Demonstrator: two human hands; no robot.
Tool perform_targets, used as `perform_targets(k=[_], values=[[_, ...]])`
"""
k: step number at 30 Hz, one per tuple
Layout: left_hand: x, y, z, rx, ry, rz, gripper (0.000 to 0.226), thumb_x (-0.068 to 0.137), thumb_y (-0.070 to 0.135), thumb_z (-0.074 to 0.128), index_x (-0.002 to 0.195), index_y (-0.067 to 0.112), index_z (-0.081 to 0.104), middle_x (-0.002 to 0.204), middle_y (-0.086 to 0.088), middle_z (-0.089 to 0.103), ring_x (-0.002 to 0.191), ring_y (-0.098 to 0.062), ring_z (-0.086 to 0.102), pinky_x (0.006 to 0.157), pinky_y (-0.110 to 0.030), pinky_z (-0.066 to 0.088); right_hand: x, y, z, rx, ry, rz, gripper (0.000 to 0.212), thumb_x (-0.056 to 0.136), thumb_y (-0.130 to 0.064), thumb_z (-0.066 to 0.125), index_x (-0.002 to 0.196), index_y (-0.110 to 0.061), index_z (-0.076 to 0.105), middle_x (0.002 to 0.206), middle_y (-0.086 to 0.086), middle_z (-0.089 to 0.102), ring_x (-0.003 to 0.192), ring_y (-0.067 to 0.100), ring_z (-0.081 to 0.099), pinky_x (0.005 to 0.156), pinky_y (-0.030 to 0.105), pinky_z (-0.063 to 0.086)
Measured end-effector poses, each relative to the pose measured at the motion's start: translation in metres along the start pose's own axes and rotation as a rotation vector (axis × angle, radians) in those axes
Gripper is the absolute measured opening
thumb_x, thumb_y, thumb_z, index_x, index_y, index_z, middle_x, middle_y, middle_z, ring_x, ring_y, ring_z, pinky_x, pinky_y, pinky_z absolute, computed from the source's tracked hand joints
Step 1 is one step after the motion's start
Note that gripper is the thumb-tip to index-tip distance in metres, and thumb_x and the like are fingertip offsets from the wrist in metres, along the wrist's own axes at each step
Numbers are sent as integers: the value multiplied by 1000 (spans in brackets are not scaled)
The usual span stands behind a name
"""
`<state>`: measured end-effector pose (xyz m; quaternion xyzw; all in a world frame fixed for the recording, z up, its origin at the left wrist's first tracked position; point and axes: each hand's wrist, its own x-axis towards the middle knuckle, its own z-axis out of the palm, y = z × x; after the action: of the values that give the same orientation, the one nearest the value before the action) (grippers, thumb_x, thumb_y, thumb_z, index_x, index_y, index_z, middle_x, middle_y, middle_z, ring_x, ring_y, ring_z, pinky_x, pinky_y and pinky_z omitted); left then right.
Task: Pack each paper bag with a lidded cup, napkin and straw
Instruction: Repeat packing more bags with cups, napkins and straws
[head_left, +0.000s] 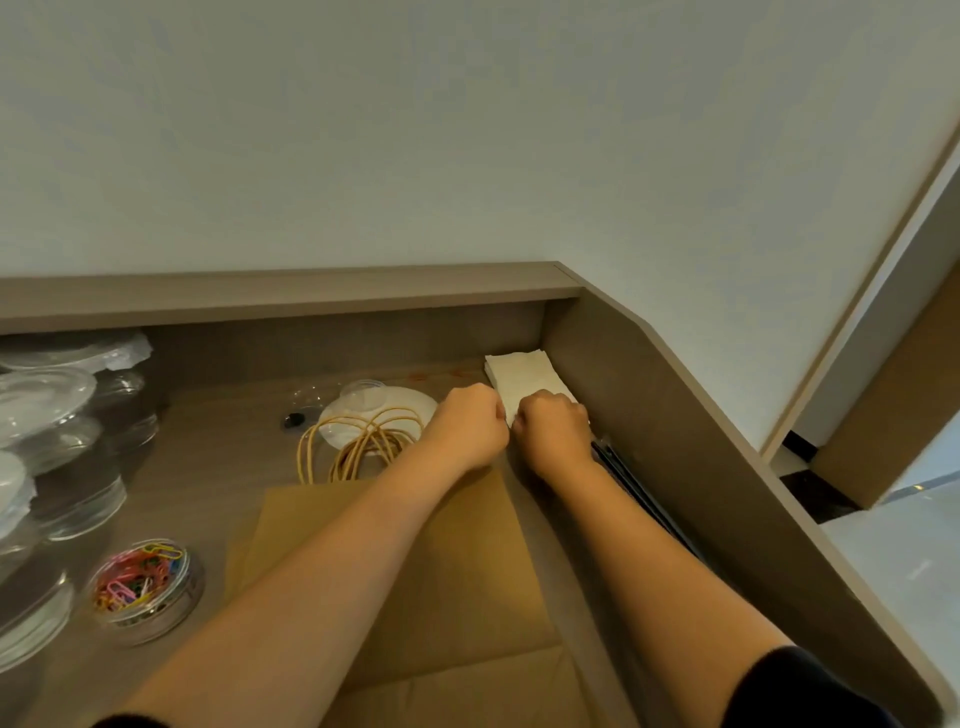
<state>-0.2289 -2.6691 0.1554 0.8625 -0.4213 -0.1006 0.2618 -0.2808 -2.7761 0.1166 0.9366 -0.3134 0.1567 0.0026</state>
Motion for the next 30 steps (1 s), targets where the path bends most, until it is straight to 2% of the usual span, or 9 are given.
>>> perform_targets(k=[3,6,9,13,16,18,20,23,30], values=[[3,2,4,-268,14,-107,26,96,18,45,84,6,65,85,-13,64,83,-27,62,69,-32,50,-4,-3,-15,107,104,46,24,96,-15,38,100,-6,60,102,10,58,95,25,55,82,35,40],[-2,13,0,-926,-30,-335,34,98,35,45,107,6,59,83,-11,63,76,-24,65,68,-36,57,-18,-9,-39,285,229,-5,19,95,-19,44,86,-11,58,82,1,52,78,15,53,72,28,44],[-6,17,-10,-1359,-228,-469,37,95,44,48,115,13,51,91,-10,63,81,-22,62,63,-32,53,-48,-18,-68,412,76,-146,13,92,-21,51,82,-16,59,77,-3,56,69,9,53,64,20,43],[-6,17,-8,-1277,-228,-575,32,96,16,51,126,7,46,101,-14,58,86,-27,60,67,-35,55,-80,-17,-79,457,-223,-199,13,91,-23,53,88,-15,63,86,2,63,77,11,58,72,20,46],[-11,23,-2,-1128,-188,-561,32,96,5,45,128,7,43,91,-10,51,89,-27,56,86,-38,50,-84,-1,-73,622,-128,-58,14,91,-28,56,87,-17,63,83,-4,61,76,7,56,70,16,45],[-15,27,-2,-1121,-168,-527,30,97,4,44,127,8,41,94,-8,52,91,-25,52,84,-36,44,-80,17,-68,666,-23,168,13,92,-24,55,84,-14,59,78,-2,58,69,8,53,64,18,44],[-17,29,-2,-1137,-144,-515,30,97,3,44,127,7,41,99,-9,52,91,-25,51,82,-36,42,-77,35,-61,505,-148,303,18,91,-21,54,76,-11,53,70,2,52,59,12,47,56,23,42],[-20,29,-2,-1126,-125,-498,32,97,6,46,129,7,41,110,-12,55,94,-25,52,84,-38,42,-80,40,-49,254,-444,317,35,89,-28,60,64,-15,39,62,0,42,50,11,37,44,22,29],[-27,29,-4,-1115,-73,-512,15,98,9,45,112,11,41,109,-10,53,97,-25,52,83,-37,42,-81,34,-46,82,-460,256,29,94,-18,51,68,-14,38,69,2,43,58,14,42,47,24,31]])
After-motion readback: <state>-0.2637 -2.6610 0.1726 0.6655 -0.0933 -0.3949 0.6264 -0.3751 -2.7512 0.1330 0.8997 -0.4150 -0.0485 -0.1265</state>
